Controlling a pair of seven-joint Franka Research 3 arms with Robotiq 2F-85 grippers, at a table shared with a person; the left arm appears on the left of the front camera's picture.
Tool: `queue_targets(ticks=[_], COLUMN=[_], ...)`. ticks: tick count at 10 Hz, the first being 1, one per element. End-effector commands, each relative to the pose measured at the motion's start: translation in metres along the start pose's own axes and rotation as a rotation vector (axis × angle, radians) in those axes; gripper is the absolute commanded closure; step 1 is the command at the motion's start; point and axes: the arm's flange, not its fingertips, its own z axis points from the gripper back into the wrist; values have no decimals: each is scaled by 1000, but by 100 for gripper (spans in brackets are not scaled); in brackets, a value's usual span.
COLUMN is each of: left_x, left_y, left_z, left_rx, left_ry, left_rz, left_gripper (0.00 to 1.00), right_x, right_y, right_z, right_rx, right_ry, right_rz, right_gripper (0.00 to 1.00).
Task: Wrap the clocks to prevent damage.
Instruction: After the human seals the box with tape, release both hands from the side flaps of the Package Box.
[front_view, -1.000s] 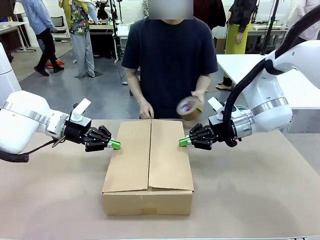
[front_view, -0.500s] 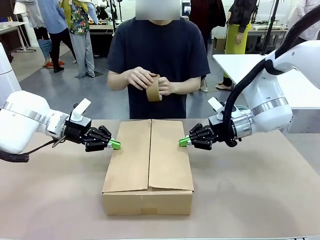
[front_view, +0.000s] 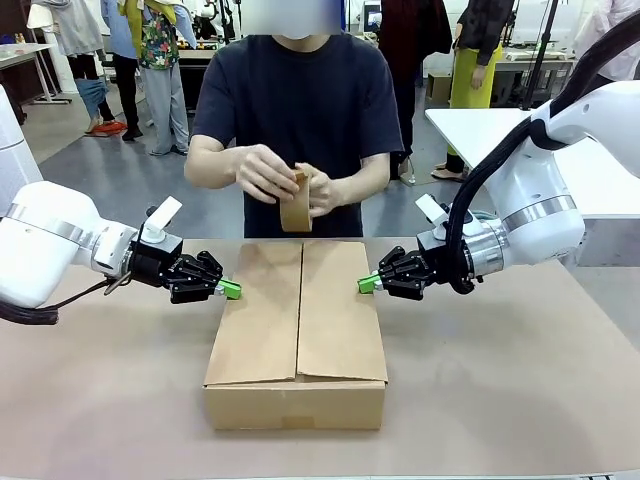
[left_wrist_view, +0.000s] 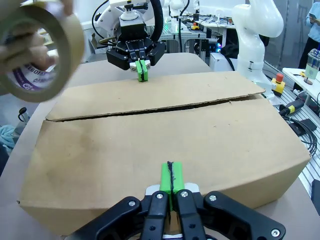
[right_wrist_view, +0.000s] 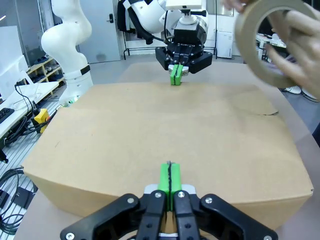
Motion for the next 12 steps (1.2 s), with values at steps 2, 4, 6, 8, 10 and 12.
queue_targets(ticks=[2, 4, 6, 8, 10, 12], left_x=[-3, -3, -3, -3, -3, -3], left_y=[0, 0, 0, 0, 0, 0], left_z=[-3, -3, -3, -3, -3, -3], left_rx=[10, 10, 10, 10, 10, 10], left_ry=[2, 2, 2, 2, 2, 2], left_rz=[6, 6, 6, 6, 6, 6], left_gripper=[100, 100, 100, 100, 100, 100], right_x=[-4, -4, -4, -4, -4, -4], right_y=[3, 3, 3, 3, 3, 3], right_z=[-6, -6, -6, -6, -6, -6], right_rx=[-24, -24, -24, -24, -24, -24], right_ry=[5, 5, 5, 5, 5, 5], right_rz=[-8, -8, -8, -8, -8, -8], right_gripper=[99, 99, 99, 99, 99, 99])
